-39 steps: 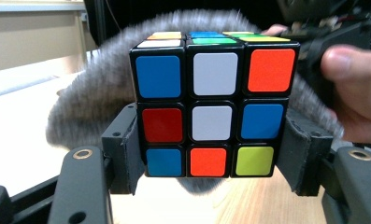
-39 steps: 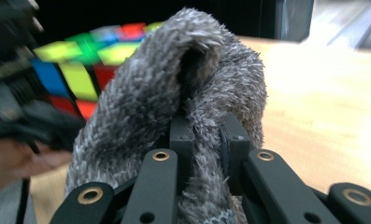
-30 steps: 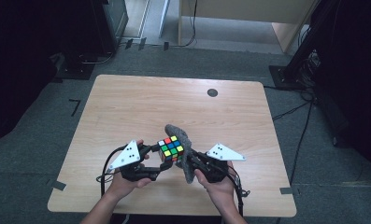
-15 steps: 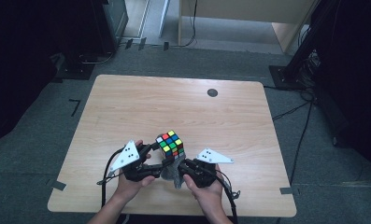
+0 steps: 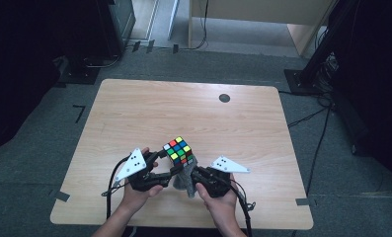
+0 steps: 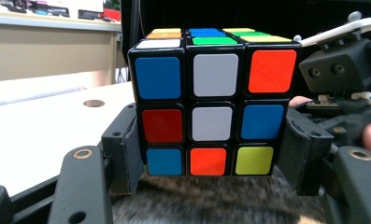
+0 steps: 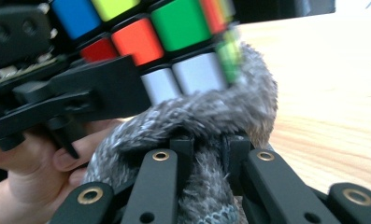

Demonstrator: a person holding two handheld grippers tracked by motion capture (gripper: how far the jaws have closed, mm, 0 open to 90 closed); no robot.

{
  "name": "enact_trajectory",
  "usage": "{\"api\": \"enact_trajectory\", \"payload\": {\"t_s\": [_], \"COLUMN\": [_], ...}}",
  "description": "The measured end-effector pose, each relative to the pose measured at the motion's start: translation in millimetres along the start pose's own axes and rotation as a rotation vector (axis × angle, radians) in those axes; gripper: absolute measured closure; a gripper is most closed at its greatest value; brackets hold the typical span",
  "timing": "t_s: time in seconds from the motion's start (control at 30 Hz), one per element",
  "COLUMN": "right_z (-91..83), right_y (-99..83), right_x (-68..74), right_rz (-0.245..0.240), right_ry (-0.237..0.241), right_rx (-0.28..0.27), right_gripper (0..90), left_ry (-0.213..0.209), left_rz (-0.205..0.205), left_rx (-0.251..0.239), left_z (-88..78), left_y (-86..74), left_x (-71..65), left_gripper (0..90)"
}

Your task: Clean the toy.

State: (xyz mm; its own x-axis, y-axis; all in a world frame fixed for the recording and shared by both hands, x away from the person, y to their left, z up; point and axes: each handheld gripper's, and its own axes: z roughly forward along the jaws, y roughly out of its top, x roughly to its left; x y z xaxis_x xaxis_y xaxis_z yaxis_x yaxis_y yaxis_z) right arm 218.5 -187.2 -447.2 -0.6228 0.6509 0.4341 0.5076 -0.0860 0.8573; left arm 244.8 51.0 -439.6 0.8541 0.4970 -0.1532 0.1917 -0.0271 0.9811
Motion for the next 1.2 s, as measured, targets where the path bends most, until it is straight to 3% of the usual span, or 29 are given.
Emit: {"api": "enact_trajectory", "payload": {"t_s": [0.07,0.2,0.3,0.33,0.47,0.53,0.57,0.67,0.73,0.87,0.93,1.03,1.1,1.2], "right_z": [6.1,6.9,-0.4,-5.9,-4.7,0.3,5.5,5.7,2.0,-10.2,-10.4,-3.8,3.6,2.9], "right_y": [-3.5,-2.3,3.2,6.0,4.1,0.9,-1.6,-0.2,3.4,10.5,9.8,5.6,1.1,2.7], "right_x": [7.9,10.0,2.4,-4.1,-2.9,5.0,14.1,17.2,13.1,-3.7,-4.9,1.7,11.4,12.3], "right_rz": [-0.036,-0.063,-0.05,-0.017,-0.01,-0.056,-0.109,-0.137,-0.128,-0.04,-0.029,-0.044,-0.09,-0.109], "right_ry": [0.033,0.045,0.021,-0.004,-0.006,0.005,0.021,0.024,0.029,-0.029,-0.034,-0.014,0.026,0.025], "right_rx": [0.026,0.042,0.014,-0.014,-0.01,0.014,0.037,0.04,0.029,-0.029,-0.03,-0.002,0.034,0.037], "right_gripper": [79.6,79.6,79.6,79.6,79.5,79.3,79.2,79.2,79.1,79.4,79.5,79.4,79.3,79.4], "left_ry": [-0.001,0.005,0.005,0.006,0.001,-0.001,-0.001,-0.001,0.001,0.003,0.004,-0.002,-0.001,-0.001], "left_rz": [0.006,0.013,0.005,0.003,-0.002,-0.002,-0.001,0.003,0.0,-0.008,-0.009,-0.013,-0.007,-0.006], "left_rx": [0.003,0.001,-0.01,-0.011,-0.002,0.002,0.002,-0.008,-0.016,-0.014,-0.008,-0.006,-0.002,-0.01], "left_z": [0.4,-1.0,-2.5,-2.7,-0.9,-0.3,-0.4,-2.5,-3.9,-3.7,-2.6,-1.2,-0.7,-2.0], "left_y": [-0.2,0.6,2.3,2.4,0.8,0.1,0.3,2.1,3.8,3.4,2.5,1.2,1.2,2.1], "left_x": [-0.6,1.0,2.5,2.5,2.0,1.5,1.4,2.5,3.5,3.8,3.3,2.1,1.7,2.2], "left_gripper": [34.4,34.4,34.4,34.4,34.5,34.4,34.4,34.4,34.4,34.5,34.5,34.4,34.5,34.5]}}
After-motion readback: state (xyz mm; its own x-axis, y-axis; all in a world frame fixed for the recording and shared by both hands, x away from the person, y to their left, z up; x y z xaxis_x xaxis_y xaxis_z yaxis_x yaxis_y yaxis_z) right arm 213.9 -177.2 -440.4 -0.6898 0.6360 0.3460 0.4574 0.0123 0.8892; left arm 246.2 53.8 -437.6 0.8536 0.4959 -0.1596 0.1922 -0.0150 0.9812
